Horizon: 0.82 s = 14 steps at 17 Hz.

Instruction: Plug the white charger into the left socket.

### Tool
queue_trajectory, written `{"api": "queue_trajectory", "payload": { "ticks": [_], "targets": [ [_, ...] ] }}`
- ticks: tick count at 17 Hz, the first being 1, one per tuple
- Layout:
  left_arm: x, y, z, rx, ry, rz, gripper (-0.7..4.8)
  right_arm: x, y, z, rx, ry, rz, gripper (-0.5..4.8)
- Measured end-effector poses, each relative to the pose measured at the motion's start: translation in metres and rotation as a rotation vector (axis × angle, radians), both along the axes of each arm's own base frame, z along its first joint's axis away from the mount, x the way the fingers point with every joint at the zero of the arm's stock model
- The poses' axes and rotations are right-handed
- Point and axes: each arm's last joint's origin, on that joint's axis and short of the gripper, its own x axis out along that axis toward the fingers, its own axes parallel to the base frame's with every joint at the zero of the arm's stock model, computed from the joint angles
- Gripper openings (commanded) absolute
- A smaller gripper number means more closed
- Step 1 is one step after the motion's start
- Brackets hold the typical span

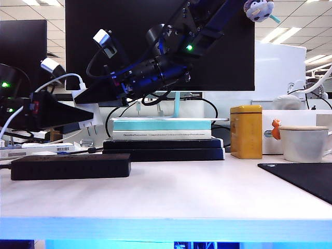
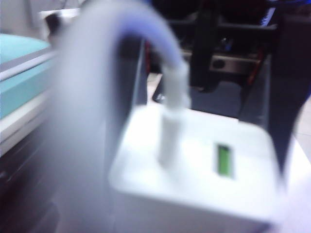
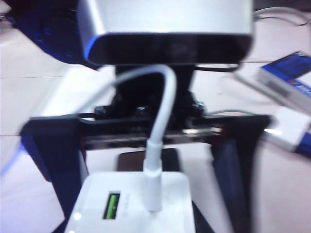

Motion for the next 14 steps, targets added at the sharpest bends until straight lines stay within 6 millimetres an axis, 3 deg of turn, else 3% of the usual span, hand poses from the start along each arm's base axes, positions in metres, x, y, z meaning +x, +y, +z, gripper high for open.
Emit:
{"api": "queue_trajectory", "payload": {
  "ticks": [6, 10, 14],
  "targets": [
    [0.000, 0.027, -0.001, -0.004, 0.051, 0.081, 4.79, 0.005, 0.002, -0.008, -0.006, -0.025, -0.030, 2.08],
    [0.002, 0.052, -0.002, 0.041, 0.068, 0.246, 4.79, 0.001, 0.001, -0.009, 0.027, 0.039, 0.067, 2.11],
    [0.004, 0.052, 0.001, 0.041, 0.067, 0.266, 4.79, 0.002, 0.002, -0.024, 0.022, 0.088, 0.100, 2.11]
  ]
}}
